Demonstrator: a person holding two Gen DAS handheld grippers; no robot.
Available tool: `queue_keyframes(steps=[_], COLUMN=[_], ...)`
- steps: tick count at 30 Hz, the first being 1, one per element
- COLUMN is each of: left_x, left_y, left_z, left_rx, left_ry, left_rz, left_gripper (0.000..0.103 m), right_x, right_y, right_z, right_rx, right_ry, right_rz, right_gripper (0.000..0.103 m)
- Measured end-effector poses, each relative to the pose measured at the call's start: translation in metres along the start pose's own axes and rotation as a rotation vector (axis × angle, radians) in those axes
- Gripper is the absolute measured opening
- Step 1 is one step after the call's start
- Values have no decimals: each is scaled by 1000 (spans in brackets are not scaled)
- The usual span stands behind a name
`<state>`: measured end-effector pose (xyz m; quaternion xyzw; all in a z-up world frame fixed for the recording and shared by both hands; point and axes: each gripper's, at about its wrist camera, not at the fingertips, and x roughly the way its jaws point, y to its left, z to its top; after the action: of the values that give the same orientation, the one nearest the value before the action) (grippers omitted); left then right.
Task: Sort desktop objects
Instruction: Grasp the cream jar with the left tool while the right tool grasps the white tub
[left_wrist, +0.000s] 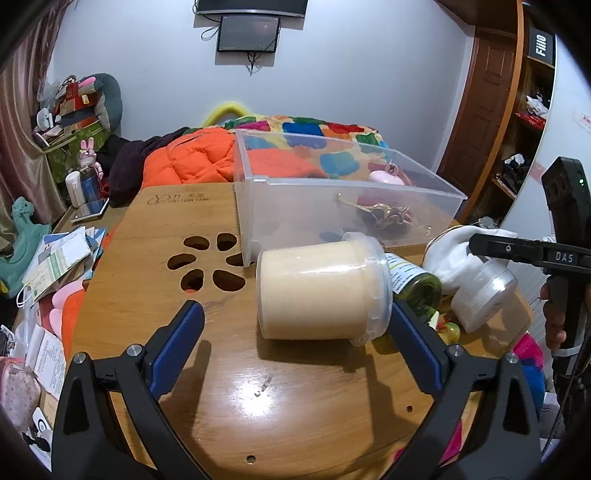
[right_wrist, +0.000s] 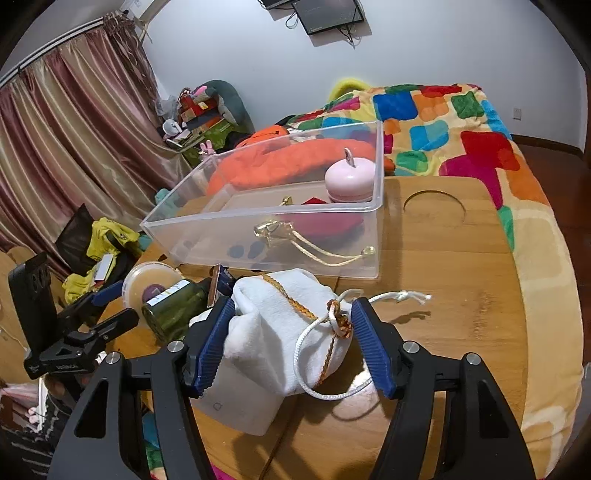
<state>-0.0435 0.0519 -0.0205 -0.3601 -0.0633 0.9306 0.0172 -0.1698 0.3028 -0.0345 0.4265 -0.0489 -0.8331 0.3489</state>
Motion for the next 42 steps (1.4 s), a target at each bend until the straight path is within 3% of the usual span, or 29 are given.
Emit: queue_keyframes(steps=[5, 9, 11, 12, 13, 15, 18, 21, 24, 28, 30, 33, 42], left_x=[12, 18, 21, 22, 23, 23, 22, 22, 21, 22, 21, 19, 9], left_y=[-2, -4, -6, -7, -8, -9, -12, -13, -13, -13, -13, -11, -9], left_z=[2, 4, 4, 4, 4, 5, 5, 6, 4, 4, 3, 2, -2], left_rx=[1, -3, 2, 5, 6, 7, 16, 24, 26, 29, 29, 24, 23], left_ry=[19, 15, 12, 9, 6, 9, 7, 8, 10, 10, 9, 2, -13], left_rz=[16, 37, 49, 52, 48, 27, 15, 9, 7, 10, 12, 13, 19], left_gripper=[100, 100, 100, 98, 93, 82, 69, 67, 67, 67, 67, 66, 66], right_x=[8, 13, 13, 13, 12, 11, 8, 7, 10, 0, -11, -26, -44], right_y=[4, 8, 10, 12, 14, 17, 21, 24, 23, 13, 13, 20, 49], right_z=[4, 5, 5, 4, 5, 5, 4, 3, 6, 8, 4, -10, -42], right_rx=[-7, -24, -33, -41, -55, -70, -94, -107, -97, -19, -11, -18, -14], right_ry=[13, 4, -7, -10, -11, -8, -22, -25, 12, 0, -33, -64, -106], right_rz=[-6, -13, -14, -12, -12, -2, -19, -19, -36, -61, -86, -126, -71], right_gripper=[73, 71, 64, 53, 38, 29, 24, 23, 28, 52, 58, 61, 65])
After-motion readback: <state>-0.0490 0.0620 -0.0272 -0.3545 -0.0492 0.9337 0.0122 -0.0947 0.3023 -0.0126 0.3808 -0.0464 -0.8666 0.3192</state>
